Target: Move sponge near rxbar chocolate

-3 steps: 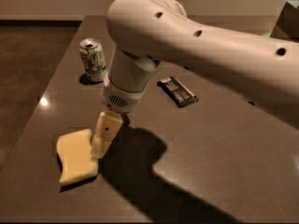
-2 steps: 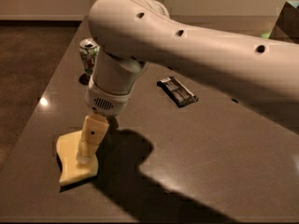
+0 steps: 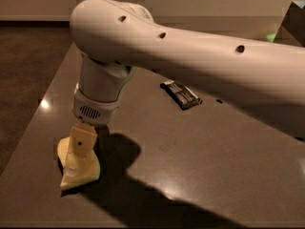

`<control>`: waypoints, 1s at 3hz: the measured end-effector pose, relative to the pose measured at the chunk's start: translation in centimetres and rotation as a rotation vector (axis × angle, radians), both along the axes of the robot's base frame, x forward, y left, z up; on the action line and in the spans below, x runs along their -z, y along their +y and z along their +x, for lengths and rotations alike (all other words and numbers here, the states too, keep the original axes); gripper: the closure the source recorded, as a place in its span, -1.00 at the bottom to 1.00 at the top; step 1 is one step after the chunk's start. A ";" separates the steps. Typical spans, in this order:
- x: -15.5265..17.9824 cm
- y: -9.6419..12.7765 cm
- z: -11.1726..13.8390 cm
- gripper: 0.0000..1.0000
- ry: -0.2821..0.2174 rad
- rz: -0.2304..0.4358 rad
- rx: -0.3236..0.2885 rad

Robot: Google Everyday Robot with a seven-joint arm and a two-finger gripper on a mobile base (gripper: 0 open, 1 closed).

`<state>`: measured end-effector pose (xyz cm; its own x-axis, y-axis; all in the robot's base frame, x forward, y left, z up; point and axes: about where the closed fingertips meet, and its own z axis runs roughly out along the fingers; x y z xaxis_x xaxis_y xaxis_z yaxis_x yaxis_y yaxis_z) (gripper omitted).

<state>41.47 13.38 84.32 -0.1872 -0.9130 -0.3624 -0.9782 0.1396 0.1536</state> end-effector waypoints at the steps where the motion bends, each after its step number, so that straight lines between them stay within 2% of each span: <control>1: 0.7 0.6 -1.0 -1.00 0.008 -0.036 0.001; 2: 0.9 1.3 -1.9 -0.65 0.010 -0.060 -0.006; 3: 0.5 2.2 -2.7 -0.16 -0.002 -0.074 -0.017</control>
Offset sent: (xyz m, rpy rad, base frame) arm -0.0288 0.0219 -0.0122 -0.0879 0.0172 0.0103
